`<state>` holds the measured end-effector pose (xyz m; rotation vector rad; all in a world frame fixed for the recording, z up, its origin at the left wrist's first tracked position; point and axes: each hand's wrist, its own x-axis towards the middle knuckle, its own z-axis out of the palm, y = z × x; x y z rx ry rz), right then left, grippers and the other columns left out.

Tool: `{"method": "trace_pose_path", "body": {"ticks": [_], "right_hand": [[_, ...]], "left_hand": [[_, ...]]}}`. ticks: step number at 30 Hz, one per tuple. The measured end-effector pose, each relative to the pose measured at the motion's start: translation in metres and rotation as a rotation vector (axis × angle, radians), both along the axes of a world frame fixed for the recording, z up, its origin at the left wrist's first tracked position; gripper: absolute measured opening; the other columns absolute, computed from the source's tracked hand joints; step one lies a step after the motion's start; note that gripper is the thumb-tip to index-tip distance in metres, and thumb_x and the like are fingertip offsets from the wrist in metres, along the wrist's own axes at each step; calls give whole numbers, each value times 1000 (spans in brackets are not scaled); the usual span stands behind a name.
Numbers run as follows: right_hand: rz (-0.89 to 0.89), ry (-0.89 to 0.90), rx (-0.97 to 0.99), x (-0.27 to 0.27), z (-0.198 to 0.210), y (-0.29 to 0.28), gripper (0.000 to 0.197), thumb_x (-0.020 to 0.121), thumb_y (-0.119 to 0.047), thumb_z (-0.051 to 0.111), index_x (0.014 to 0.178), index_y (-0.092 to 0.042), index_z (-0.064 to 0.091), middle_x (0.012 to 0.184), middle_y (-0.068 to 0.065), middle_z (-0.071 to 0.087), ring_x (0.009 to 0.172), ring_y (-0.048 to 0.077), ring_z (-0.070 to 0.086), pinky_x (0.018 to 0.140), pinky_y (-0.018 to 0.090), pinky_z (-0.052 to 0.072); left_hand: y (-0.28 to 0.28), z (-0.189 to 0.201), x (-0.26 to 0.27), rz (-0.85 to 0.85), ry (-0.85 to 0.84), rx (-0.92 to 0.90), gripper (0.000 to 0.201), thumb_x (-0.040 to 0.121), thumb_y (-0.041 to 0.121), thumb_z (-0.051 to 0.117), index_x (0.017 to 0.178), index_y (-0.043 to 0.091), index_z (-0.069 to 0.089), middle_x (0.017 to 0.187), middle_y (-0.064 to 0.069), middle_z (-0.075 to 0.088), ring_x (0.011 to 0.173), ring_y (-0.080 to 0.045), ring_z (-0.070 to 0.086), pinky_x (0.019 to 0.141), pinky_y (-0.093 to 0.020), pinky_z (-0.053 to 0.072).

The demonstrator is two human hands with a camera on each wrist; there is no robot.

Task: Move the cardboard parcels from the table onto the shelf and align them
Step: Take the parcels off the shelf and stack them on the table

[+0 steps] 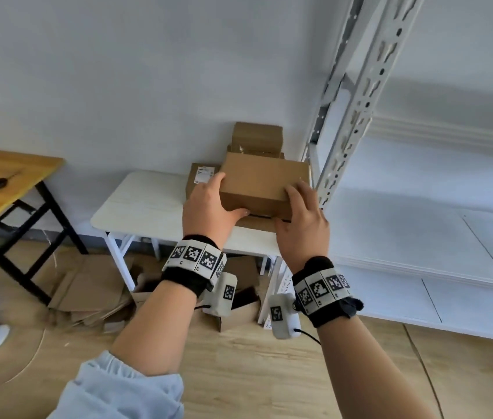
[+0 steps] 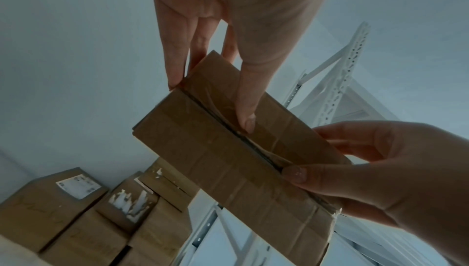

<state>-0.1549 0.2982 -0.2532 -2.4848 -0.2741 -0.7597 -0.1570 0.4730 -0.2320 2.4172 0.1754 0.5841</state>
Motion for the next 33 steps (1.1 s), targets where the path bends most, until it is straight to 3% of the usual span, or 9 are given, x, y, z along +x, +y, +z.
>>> {"method": "trace_pose_path", "body": {"ticks": [7,12,21,26,33], "right_hand": [[-9,106,12,62,-35,71,58,78,-4,73,133,-9,54,148,10,44,119,37,58,93,49,54],[6,172,11,125,-65,105,58,77,-3,72,132,-10,55,148,10,44,121,37,56,94,47,52],[119,257,54,279,-103,186,57,80,-3,70,134,-9,52,153,12,38,132,39,46,107,49,44],[149,328,41,369,-119,225,58,83,-7,68,138,-11,48,155,9,33,134,36,44,109,48,43],[74,427,-49,438,-167,241,53,88,-9,65,138,-9,48,155,13,35,145,39,26,120,49,27]], "left_hand": [[65,-36,62,6,119,-58,82,74,43,84,144,21,45,124,-8,60,115,-26,57,97,-39,46],[95,-68,122,39,188,-93,82,75,42,84,144,21,44,124,-9,59,114,-27,57,96,-39,45],[168,-100,267,184,251,-92,86,71,36,87,144,21,44,123,-10,58,116,-30,55,96,-42,42],[204,-116,349,234,296,-84,84,73,35,85,144,21,42,126,-11,55,117,-31,53,98,-43,39],[210,-166,426,192,391,-111,78,77,29,83,143,21,42,127,-10,52,109,-32,59,95,-39,44]]}}
